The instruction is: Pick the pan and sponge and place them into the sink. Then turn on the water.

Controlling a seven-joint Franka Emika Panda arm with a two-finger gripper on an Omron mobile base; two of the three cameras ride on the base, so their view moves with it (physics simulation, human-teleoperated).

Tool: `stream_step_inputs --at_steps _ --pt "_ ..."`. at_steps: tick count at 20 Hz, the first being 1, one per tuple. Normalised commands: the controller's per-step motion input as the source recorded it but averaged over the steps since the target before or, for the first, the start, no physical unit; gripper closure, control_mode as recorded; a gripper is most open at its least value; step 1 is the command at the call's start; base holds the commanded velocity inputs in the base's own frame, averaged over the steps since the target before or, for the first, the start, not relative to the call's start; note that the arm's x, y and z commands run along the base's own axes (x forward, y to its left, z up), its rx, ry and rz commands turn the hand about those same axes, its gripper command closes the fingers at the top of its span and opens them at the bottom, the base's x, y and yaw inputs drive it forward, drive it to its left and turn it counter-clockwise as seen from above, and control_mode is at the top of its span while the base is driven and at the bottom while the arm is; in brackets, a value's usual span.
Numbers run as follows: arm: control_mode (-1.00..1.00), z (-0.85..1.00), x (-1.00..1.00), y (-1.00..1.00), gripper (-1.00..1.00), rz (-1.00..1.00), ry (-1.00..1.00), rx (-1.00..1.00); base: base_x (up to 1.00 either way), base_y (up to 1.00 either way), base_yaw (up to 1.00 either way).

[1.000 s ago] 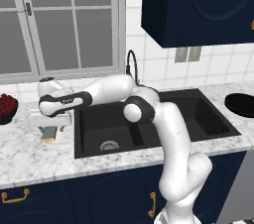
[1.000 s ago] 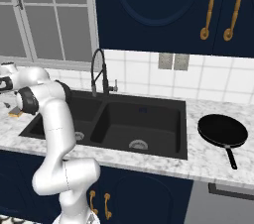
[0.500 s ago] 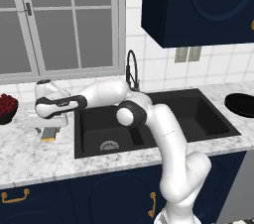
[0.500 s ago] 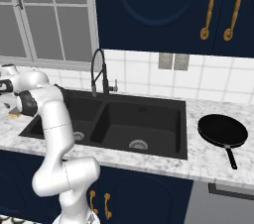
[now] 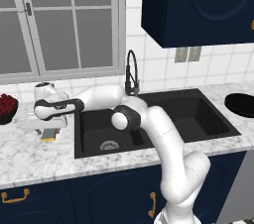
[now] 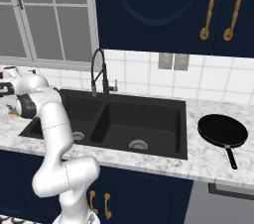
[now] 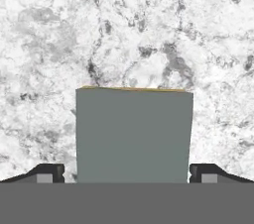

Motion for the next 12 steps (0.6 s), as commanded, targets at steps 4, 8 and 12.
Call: stream_step_inputs --at_steps 4,8,12 --pt "-1.00 -0.38 0.10 0.00 -1.00 0.00 0.00 0.00 0.00 0.00 0.00" --pt "-1.00 -0.44 0.10 0.00 -1.00 0.01 0.00 0.00 0.00 0.00 0.00" --pt "-1.00 -0.09 0.06 0.00 1.00 0.00 0.00 0.00 0.00 0.00 0.00"
